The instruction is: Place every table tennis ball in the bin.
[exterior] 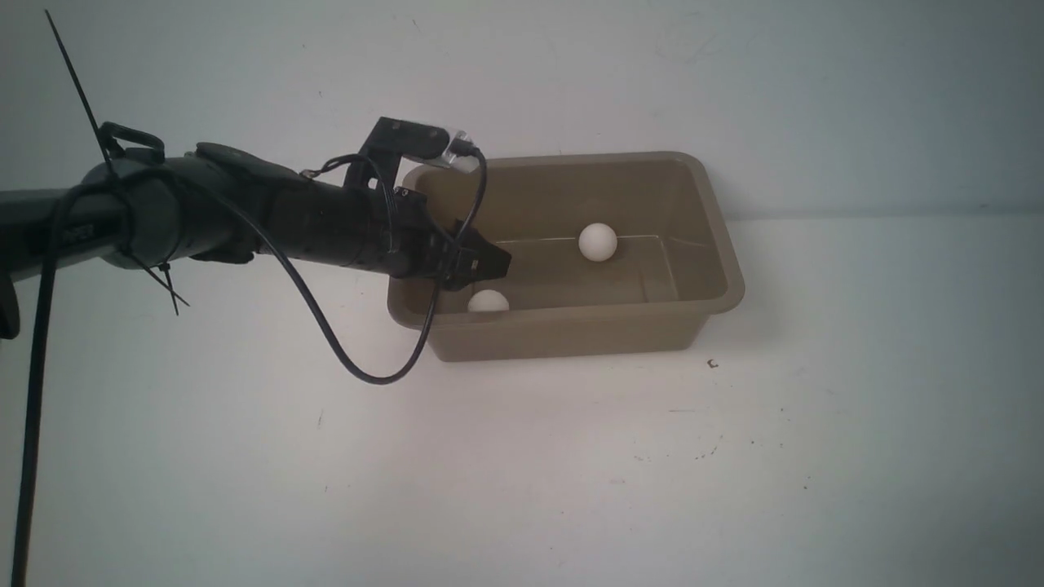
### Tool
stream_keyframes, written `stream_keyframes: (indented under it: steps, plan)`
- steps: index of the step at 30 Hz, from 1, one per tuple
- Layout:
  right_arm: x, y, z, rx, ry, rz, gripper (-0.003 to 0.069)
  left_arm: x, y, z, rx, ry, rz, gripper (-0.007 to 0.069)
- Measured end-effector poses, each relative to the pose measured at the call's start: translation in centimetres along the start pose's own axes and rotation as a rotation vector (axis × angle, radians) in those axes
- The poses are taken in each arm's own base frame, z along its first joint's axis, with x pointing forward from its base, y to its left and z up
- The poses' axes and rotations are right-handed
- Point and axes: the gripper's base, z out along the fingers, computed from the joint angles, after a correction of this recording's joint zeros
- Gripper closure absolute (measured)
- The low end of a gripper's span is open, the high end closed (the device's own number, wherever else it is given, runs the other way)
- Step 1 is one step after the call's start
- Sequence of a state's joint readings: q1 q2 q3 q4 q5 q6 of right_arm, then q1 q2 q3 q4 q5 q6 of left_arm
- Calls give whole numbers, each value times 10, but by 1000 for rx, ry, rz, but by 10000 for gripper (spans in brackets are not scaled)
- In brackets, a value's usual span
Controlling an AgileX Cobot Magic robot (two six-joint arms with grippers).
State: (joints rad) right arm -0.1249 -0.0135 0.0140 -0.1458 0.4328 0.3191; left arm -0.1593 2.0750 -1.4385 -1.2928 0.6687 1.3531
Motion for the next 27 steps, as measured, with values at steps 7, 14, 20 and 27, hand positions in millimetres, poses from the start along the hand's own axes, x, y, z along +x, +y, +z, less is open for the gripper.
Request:
stream_keyframes:
  steps: [7, 14, 20, 27]
  plan:
    - [0, 0, 0, 0, 0, 0, 676, -25, -15, -43, 64, -45, 65, 366]
    - [0, 0, 0, 0, 0, 0, 676, -67, -67, -171, 12, -71, 292, 624]
    - [0, 0, 0, 0, 0, 0, 676, -66, -112, -247, -140, -4, 357, 629]
    - [0, 0, 0, 0, 0, 0, 676, -42, -156, -307, -279, -47, 295, 629]
